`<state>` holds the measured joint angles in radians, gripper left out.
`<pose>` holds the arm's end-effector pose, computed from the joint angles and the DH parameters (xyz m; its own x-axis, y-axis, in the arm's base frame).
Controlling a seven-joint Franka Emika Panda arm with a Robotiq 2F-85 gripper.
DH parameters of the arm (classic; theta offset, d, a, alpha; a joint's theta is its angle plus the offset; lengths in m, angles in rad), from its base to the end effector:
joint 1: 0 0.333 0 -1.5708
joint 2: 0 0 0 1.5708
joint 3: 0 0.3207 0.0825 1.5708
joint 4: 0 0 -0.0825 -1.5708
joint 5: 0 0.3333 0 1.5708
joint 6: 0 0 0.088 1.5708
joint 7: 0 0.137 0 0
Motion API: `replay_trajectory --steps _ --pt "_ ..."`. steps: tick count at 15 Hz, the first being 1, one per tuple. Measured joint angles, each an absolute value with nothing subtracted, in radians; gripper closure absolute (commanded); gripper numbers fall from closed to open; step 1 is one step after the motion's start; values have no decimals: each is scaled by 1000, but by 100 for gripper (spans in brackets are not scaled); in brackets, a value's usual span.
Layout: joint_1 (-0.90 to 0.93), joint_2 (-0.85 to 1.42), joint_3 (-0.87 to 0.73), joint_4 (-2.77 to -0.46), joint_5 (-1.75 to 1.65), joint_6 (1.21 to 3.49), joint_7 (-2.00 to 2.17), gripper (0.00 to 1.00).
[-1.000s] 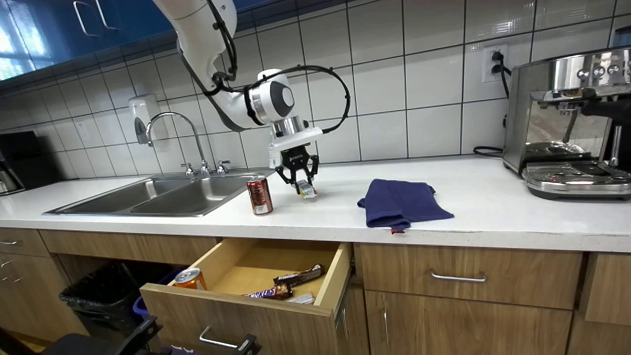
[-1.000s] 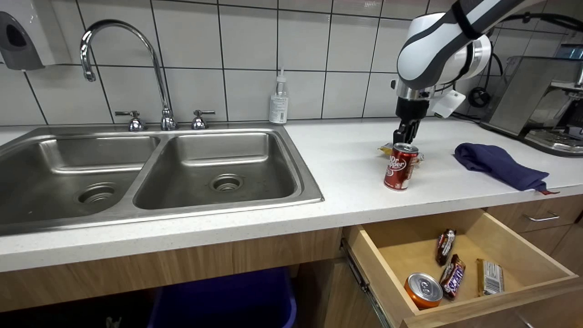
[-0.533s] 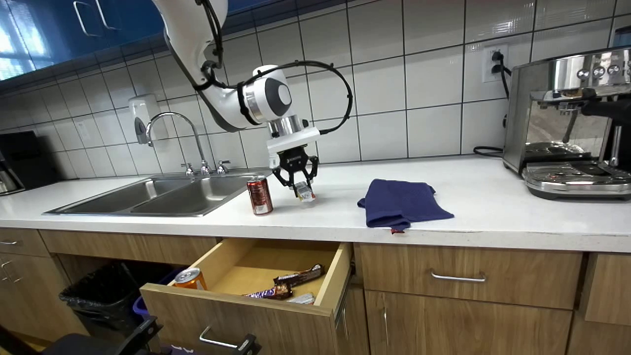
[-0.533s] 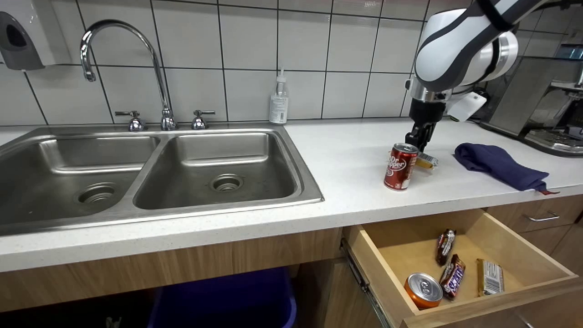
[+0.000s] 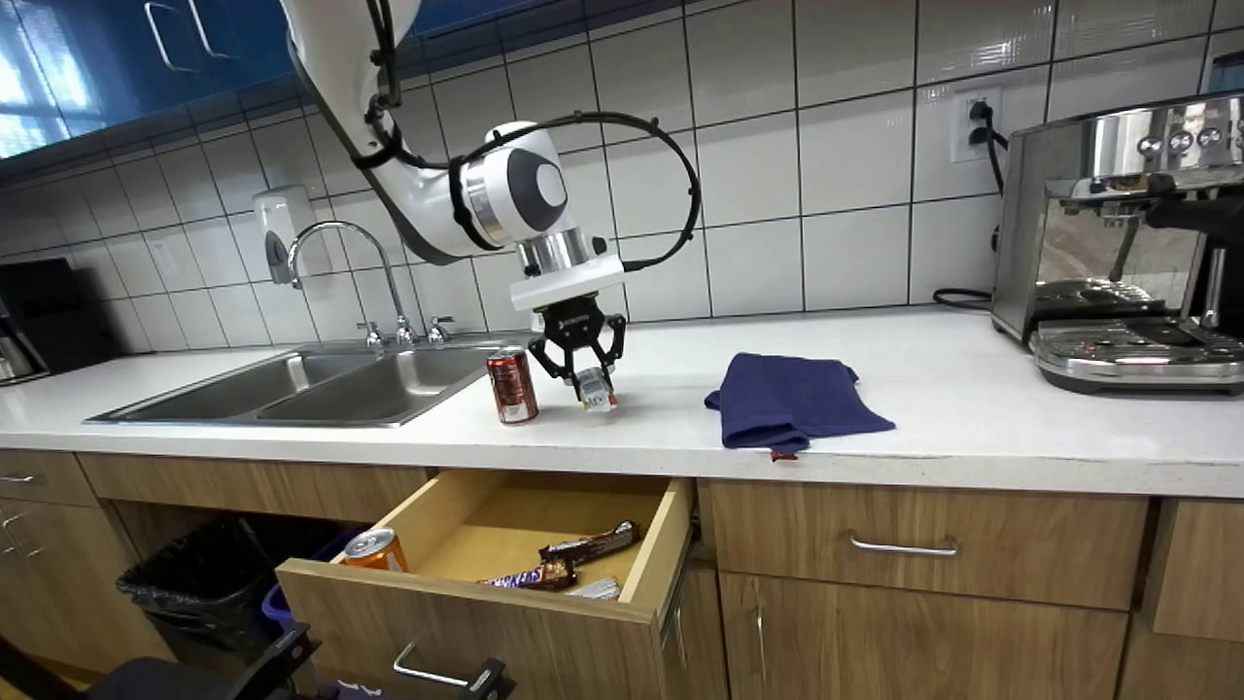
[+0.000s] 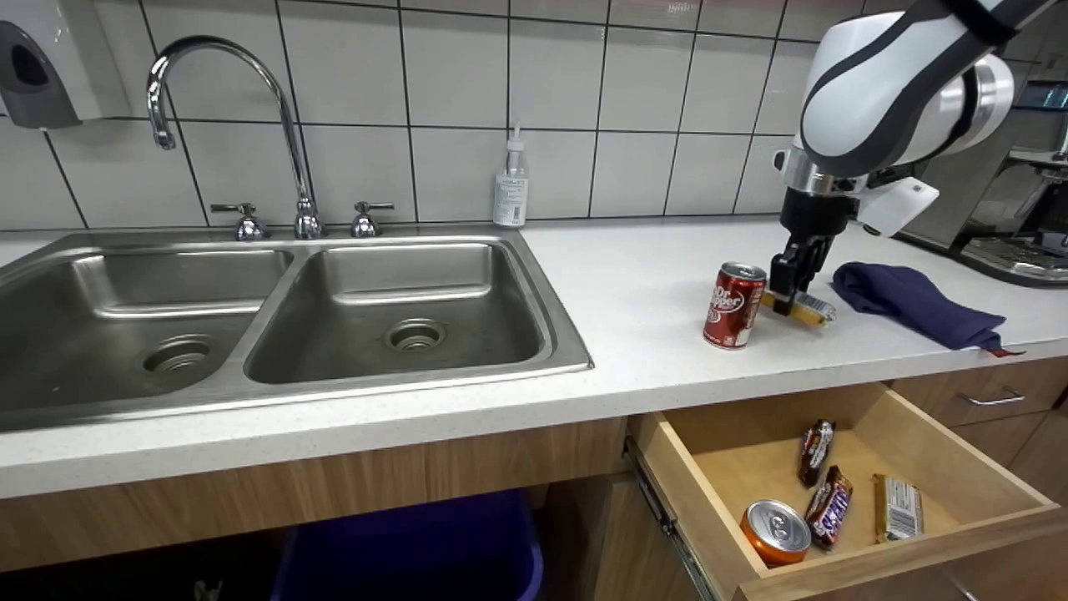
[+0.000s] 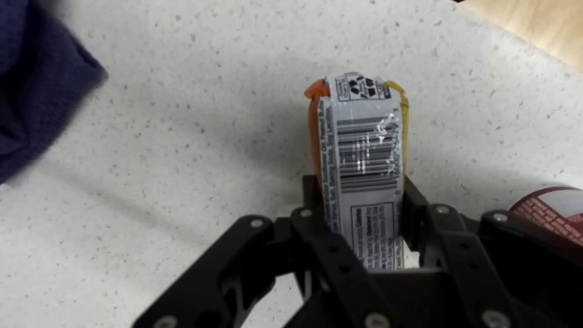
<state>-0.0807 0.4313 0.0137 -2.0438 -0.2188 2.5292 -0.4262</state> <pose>0.5739 -0.0402 0.2469 0.8614 0.5078 -0.0140 0.5048 -0.8526 0.1349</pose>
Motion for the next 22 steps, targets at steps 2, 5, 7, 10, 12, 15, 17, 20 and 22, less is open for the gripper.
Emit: replay_trajectory --steps 2,5,7,10,12,15,17,20,22 --pt "-81 402 6 -2096 -219 2555 -419 83" --pt "-81 362 -6 -2169 -220 2593 -417 83" --pt "-81 338 -13 -2218 -224 2622 -417 83" --pt "-81 306 -22 -2290 -239 2669 -417 83" --pt "-81 286 -28 -2336 -265 2700 -417 83" --pt "-80 256 -38 -2400 -314 2740 -417 83" --pt "-80 234 -43 -2440 -346 2763 -417 83" --pt "-79 197 -49 -2497 -377 2796 -417 83" --pt "-78 171 -51 -2533 -393 2815 -417 83"
